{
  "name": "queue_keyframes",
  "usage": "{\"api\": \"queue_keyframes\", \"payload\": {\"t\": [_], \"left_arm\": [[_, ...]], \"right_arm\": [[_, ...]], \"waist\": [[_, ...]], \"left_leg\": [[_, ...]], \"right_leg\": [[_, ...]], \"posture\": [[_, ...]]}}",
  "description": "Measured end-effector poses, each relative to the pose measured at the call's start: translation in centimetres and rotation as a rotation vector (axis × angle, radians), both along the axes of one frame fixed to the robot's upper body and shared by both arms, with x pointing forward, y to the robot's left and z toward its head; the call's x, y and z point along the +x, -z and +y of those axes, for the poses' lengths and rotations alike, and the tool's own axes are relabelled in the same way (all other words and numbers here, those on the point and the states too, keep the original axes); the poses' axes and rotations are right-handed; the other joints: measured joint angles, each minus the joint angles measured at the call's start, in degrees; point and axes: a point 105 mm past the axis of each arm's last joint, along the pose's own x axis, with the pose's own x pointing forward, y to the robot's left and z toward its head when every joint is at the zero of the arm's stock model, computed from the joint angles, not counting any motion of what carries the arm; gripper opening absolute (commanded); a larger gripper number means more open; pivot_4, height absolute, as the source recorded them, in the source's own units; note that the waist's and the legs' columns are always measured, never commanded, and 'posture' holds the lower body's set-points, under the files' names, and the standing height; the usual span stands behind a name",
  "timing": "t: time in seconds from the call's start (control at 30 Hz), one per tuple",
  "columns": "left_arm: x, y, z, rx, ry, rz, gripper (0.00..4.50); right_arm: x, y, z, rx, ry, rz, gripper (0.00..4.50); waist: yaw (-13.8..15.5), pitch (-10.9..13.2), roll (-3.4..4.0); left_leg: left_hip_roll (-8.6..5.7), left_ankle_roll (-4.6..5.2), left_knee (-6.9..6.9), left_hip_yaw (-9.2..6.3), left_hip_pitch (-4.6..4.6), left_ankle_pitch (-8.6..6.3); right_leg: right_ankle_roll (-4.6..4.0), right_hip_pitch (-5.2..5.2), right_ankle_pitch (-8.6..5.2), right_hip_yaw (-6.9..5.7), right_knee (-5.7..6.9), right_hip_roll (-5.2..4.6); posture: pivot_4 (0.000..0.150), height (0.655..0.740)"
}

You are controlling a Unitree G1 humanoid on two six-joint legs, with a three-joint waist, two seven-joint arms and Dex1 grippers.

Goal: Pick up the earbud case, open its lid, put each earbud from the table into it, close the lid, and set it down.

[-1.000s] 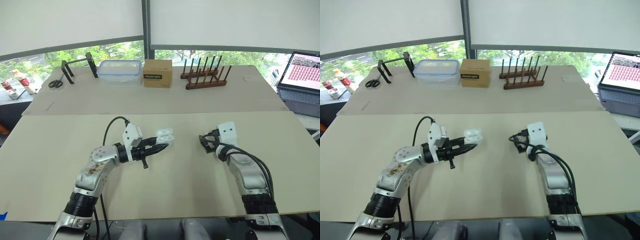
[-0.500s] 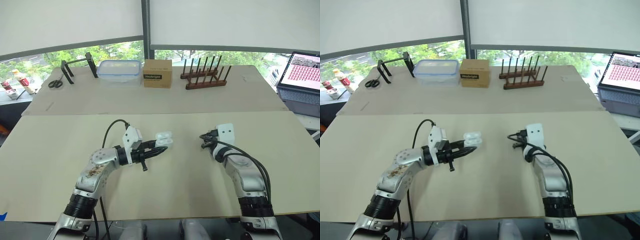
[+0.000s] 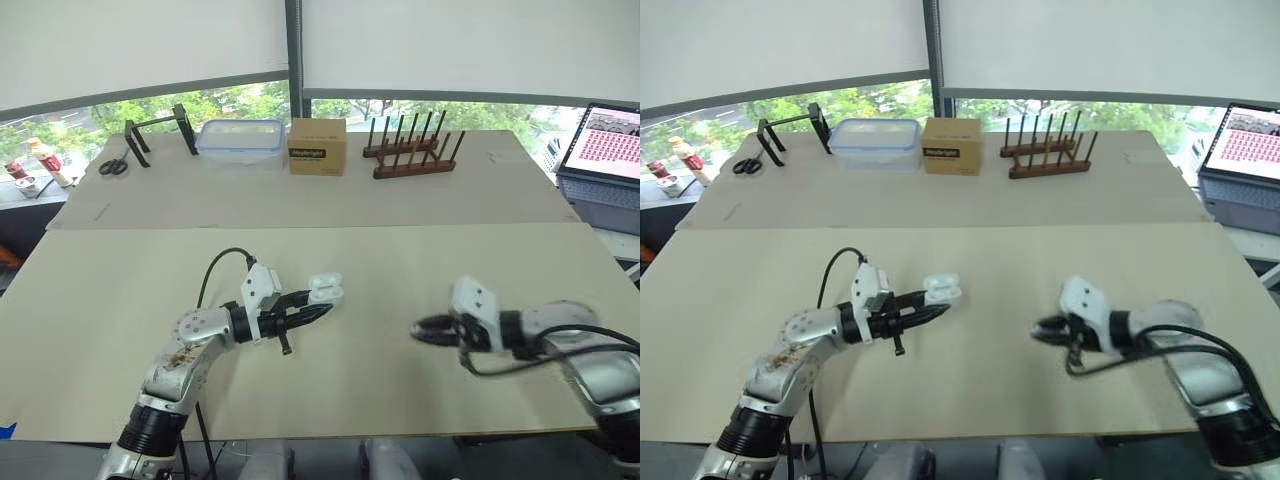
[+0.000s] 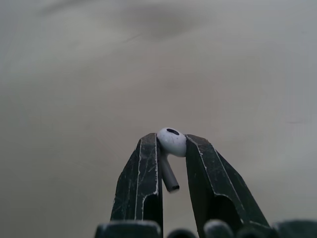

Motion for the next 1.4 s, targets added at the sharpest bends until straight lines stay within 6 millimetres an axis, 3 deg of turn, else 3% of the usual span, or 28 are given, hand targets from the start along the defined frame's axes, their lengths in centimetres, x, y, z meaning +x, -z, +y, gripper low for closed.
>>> {"api": "queue_keyframes", "payload": {"t": [0.13,0.37,0.67,0.73,0.9,1.07,1.27,1.4], "left_arm": [[-0.7,0.4,0.0,-0.002,0.005,0.033,0.59],[-1.5,0.4,0.1,0.005,0.010,0.053,0.59],[-2.2,0.0,-0.5,-0.002,0.027,0.067,0.59],[-2.2,0.0,-0.5,-0.001,0.023,0.071,0.59],[-2.5,0.3,-0.5,-0.005,0.023,0.092,0.59],[-2.6,0.4,-0.6,-0.006,0.030,0.100,0.59],[-2.9,0.8,-0.6,0.003,0.037,0.116,0.59],[-3.1,1.1,-0.7,0.006,0.042,0.127,0.59]], "right_arm": [[-1.6,0.5,-1.3,-0.106,-0.169,0.040,0.33],[-3.6,1.7,-4.7,-0.259,-0.276,0.127,0.33],[-3.6,2.2,-5.3,-0.276,-0.262,0.128,0.33],[-3.5,2.3,-5.4,-0.283,-0.253,0.122,1.35],[-3.2,2.2,-5.8,-0.312,-0.243,0.103,3.00],[-3.2,1.7,-5.3,-0.288,-0.209,0.094,3.04],[-3.4,-1.6,-4.7,-0.358,-0.146,0.062,3.04],[-3.9,-1.5,-3.6,-0.395,-0.045,0.071,3.04]], "waist": [[-0.06,0.02,-0.03],[0.25,0.03,-0.02],[0.17,0.03,-0.01],[0.17,0.02,-0.01],[0.17,0.02,-0.04],[0.16,0.02,-0.03],[0.37,0.05,0.15],[0.70,0.06,0.14]], "left_leg": [[0.02,0.00,0.02,0.01,0.01,0.00],[0.00,-0.01,0.03,0.00,0.01,0.00],[0.00,-0.01,0.04,-0.01,0.02,0.00],[0.00,-0.01,0.05,-0.01,0.03,0.00],[0.01,-0.01,0.06,-0.01,0.05,0.00],[0.00,-0.01,0.05,-0.01,0.03,0.00],[0.00,-0.01,0.04,-0.03,-0.01,0.00],[-0.01,-0.02,0.05,-0.02,-0.01,0.00]], "right_leg": [[0.00,-0.01,0.00,0.01,0.02,0.01],[0.00,0.00,0.00,0.01,0.01,-0.04],[-0.01,0.02,0.00,0.02,0.03,-0.04],[-0.01,0.04,0.00,0.02,0.03,-0.04],[-0.01,0.07,0.01,0.02,0.03,-0.03],[-0.01,0.03,0.00,0.03,0.03,-0.03],[-0.01,0.00,0.00,0.01,0.03,-0.04],[-0.01,0.00,0.00,0.01,0.03,-0.05]], "posture": [[0.150,0.7400],[0.150,0.7400],[0.150,0.7400],[0.150,0.7400],[0.150,0.7400],[0.150,0.7400],[0.150,0.7400],[0.150,0.7400]]}}
